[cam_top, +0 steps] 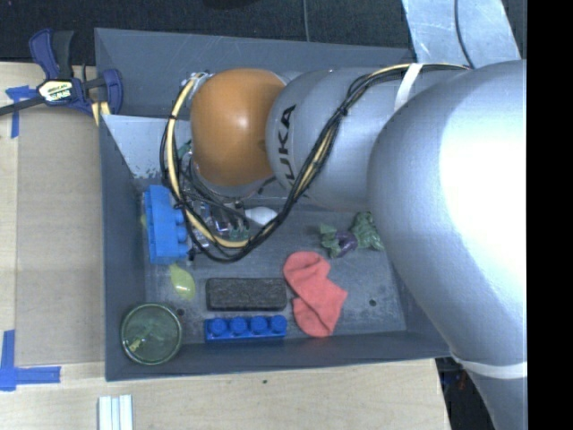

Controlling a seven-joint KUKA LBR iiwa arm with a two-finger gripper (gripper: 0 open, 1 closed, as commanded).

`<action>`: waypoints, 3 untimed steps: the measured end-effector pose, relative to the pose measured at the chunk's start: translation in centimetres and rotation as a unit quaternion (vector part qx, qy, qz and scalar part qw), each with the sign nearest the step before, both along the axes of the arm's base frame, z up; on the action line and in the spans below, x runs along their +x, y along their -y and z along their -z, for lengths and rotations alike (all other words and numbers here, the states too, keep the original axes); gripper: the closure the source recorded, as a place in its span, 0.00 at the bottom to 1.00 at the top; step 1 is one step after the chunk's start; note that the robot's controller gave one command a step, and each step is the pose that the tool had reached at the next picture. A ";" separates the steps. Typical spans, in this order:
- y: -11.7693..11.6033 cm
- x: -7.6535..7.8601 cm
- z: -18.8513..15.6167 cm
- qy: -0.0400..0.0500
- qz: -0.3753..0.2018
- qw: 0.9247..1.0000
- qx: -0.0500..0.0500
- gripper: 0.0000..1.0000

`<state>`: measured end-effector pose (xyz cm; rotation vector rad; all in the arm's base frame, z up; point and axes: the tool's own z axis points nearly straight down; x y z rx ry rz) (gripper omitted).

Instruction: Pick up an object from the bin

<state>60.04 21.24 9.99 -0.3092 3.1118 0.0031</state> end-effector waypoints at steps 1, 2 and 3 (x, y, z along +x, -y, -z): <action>-0.2 0.2 -2.1 0.002 -0.004 1.000 0.001 0.00; -0.5 0.2 -2.8 0.005 -0.005 1.000 0.002 0.00; 0.4 1.7 -2.2 0.005 -0.044 0.999 0.001 0.00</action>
Offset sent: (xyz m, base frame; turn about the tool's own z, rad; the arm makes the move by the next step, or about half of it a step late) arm 0.0013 0.0056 0.0281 -0.0093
